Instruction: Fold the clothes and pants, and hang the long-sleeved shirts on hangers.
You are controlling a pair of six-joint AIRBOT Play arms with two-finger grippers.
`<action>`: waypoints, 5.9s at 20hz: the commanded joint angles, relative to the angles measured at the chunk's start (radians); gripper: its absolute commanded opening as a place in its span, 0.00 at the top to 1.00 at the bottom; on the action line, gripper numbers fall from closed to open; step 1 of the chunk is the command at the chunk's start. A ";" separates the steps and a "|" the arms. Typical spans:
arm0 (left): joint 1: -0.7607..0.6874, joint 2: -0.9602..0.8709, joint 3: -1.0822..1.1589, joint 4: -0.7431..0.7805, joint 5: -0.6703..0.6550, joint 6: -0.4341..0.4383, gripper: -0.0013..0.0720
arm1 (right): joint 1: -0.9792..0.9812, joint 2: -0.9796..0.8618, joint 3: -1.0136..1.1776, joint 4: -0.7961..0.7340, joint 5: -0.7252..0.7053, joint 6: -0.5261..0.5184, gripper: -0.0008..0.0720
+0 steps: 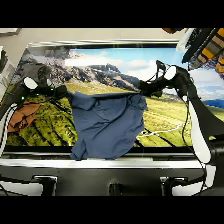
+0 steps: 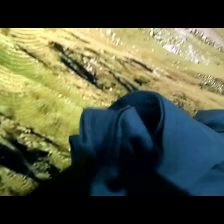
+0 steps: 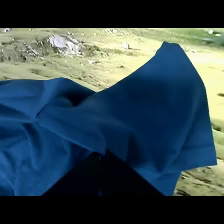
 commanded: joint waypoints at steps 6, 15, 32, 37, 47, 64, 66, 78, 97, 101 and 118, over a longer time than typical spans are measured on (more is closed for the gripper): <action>0.134 0.341 -0.263 -0.038 -0.370 -0.062 0.24 | 0.001 0.019 0.001 0.010 0.111 -0.017 0.95; -0.225 0.599 -0.842 -0.164 -0.174 -0.221 0.24 | 0.001 0.035 0.001 0.011 0.291 -0.025 0.95; -0.391 0.384 -0.847 -0.360 0.074 -0.063 0.96 | 0.001 0.081 0.001 0.015 0.336 -0.024 0.95; -0.352 0.404 -0.746 -0.401 0.060 0.028 0.96 | 0.001 0.126 0.001 0.015 0.281 -0.038 0.95; 0.227 0.808 0.051 -0.401 -0.017 0.177 0.96 | 0.000 0.692 0.002 -0.358 -0.116 0.122 0.96; 0.398 0.785 -0.036 -0.265 -0.259 -0.018 0.96 | 0.000 0.626 0.002 -0.308 -0.063 0.320 0.95; 0.313 0.642 -0.138 -0.212 -0.233 -0.017 0.96 | 0.001 0.414 0.002 -0.232 -0.044 0.320 0.95; 0.106 0.138 -0.291 -0.113 -0.144 -0.011 0.96 | -0.041 -0.101 0.002 0.062 0.048 0.150 0.45; 0.120 0.211 -0.291 -0.121 -0.160 0.027 0.96 | -0.195 0.135 -0.709 0.214 0.171 -0.444 0.55; 0.120 0.211 -0.291 -0.121 -0.160 0.027 0.96 | -0.190 0.150 -0.647 0.261 0.123 -0.401 0.95; 0.101 0.209 -0.291 -0.121 -0.168 0.027 0.96 | -0.281 0.079 -0.005 -0.046 0.021 0.140 0.40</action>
